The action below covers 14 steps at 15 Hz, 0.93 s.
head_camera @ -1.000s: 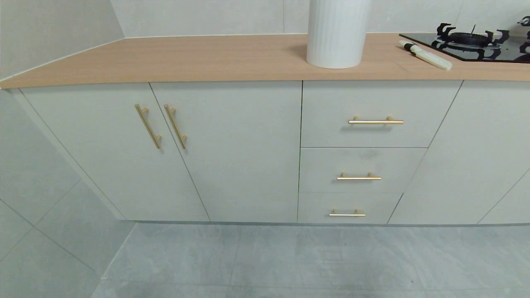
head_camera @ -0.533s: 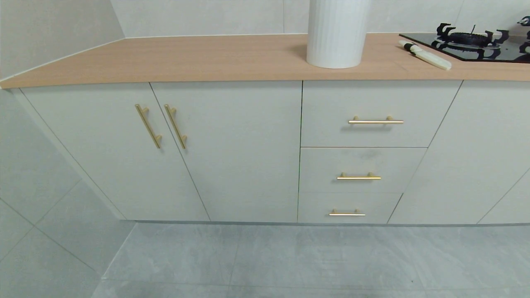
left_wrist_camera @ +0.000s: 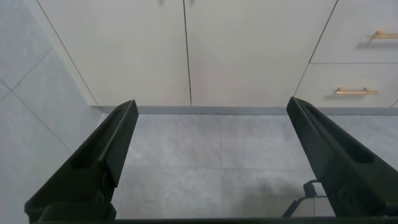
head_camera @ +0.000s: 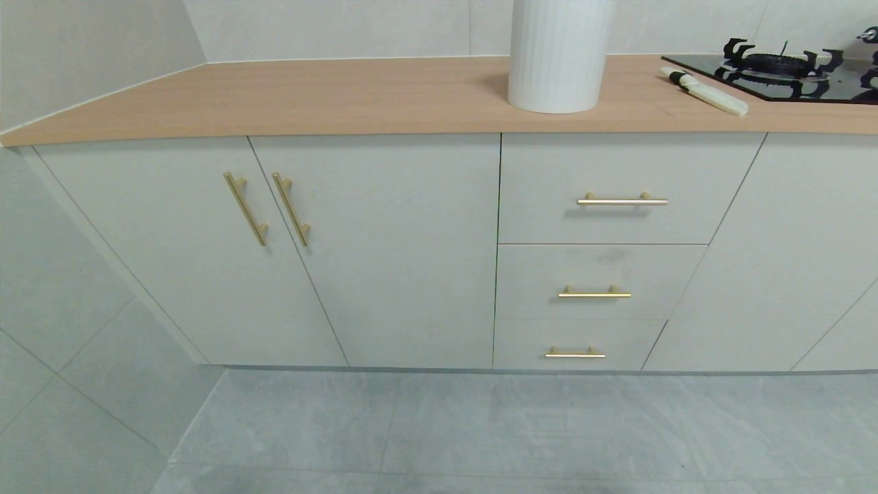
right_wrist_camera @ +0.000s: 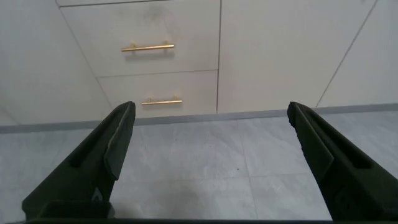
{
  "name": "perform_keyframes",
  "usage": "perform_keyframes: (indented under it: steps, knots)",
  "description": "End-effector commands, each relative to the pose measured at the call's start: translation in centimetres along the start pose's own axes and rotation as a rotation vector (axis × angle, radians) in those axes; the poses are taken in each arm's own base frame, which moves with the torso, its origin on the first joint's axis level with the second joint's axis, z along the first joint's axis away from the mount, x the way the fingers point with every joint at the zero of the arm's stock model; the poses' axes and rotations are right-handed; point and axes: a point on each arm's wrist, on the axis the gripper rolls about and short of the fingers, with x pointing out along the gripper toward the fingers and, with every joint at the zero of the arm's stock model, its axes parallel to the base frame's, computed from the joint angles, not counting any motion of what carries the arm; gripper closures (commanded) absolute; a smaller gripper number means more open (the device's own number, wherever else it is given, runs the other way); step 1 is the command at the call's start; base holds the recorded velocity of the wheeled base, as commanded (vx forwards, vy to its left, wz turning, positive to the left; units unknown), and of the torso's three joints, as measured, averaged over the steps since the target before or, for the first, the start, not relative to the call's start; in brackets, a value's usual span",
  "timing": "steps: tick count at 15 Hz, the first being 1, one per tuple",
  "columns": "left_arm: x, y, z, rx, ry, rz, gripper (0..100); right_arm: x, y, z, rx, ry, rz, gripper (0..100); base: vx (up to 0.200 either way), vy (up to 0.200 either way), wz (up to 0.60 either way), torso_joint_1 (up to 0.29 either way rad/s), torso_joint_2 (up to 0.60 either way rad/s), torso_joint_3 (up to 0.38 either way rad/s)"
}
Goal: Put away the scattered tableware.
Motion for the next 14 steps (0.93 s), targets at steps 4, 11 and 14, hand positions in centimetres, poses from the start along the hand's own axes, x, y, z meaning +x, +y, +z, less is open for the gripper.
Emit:
perform_keyframes:
  steps: [4,11,14]
  knots:
    - [0.0,0.0,0.01,0.001,0.0,0.0,0,0.02,0.1,-0.08,-0.027,0.008,0.043,0,0.0,0.0,0.0,0.0,0.0,0.0]
    - [0.0,0.0,0.01,0.001,0.0,0.0,0,0.02,0.1,-0.08,-0.025,0.008,0.043,0,0.057,0.0,0.0,0.001,0.0,0.001]
    - [0.0,0.0,0.02,-0.001,-0.001,0.0,0,0.02,0.1,-0.08,-0.025,0.008,0.043,0,0.2,0.0,0.0,0.001,0.0,0.002]
